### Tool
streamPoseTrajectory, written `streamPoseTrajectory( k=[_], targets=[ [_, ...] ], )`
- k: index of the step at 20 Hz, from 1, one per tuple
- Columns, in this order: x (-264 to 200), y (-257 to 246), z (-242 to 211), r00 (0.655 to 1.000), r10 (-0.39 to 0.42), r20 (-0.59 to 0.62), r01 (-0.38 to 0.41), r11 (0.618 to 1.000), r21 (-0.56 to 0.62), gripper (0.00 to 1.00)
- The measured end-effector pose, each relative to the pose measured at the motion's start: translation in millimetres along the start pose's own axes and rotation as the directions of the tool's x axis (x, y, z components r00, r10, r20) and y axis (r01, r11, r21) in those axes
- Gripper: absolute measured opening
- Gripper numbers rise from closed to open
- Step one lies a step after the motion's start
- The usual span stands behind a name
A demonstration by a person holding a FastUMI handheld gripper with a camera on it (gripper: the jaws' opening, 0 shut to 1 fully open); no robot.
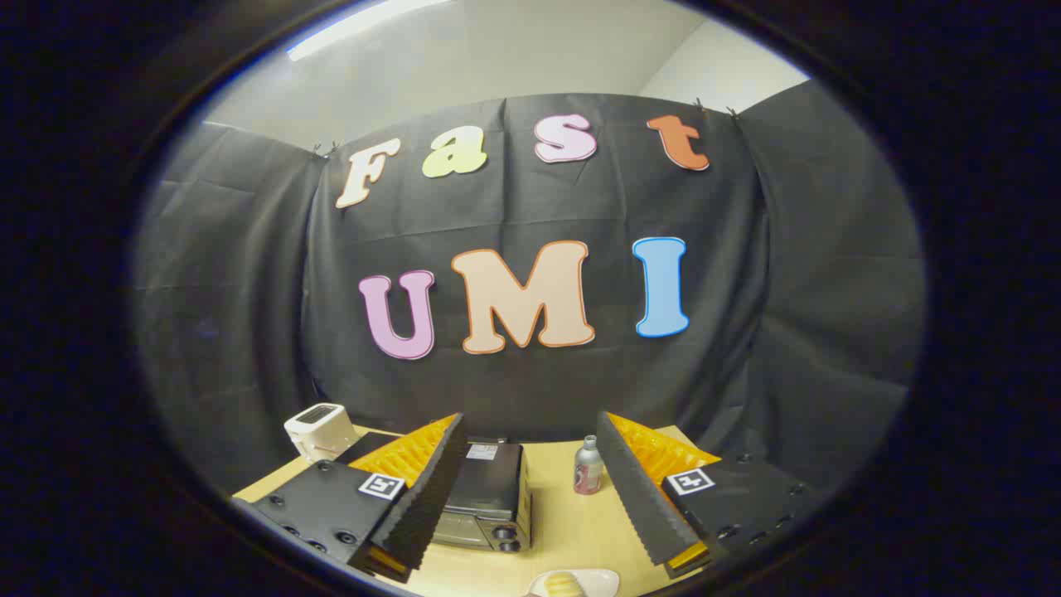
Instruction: Open the toaster oven, put the food inside, and close the toaster oven door.
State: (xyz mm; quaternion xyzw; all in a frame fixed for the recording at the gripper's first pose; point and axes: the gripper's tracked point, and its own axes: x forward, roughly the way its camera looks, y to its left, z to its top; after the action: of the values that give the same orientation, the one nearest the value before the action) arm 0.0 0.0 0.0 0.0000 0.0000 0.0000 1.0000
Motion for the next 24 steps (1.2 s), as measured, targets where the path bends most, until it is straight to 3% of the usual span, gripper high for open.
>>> streamPoseTrajectory(
  k=[16,24],
  targets=[
    [-20,6,2,0.999,-0.021,0.027,0.021,0.999,-0.027,0.99],
    [-30,21,-20,1.0,0.008,0.018,-0.007,1.0,-0.024,0.99]
  ],
)
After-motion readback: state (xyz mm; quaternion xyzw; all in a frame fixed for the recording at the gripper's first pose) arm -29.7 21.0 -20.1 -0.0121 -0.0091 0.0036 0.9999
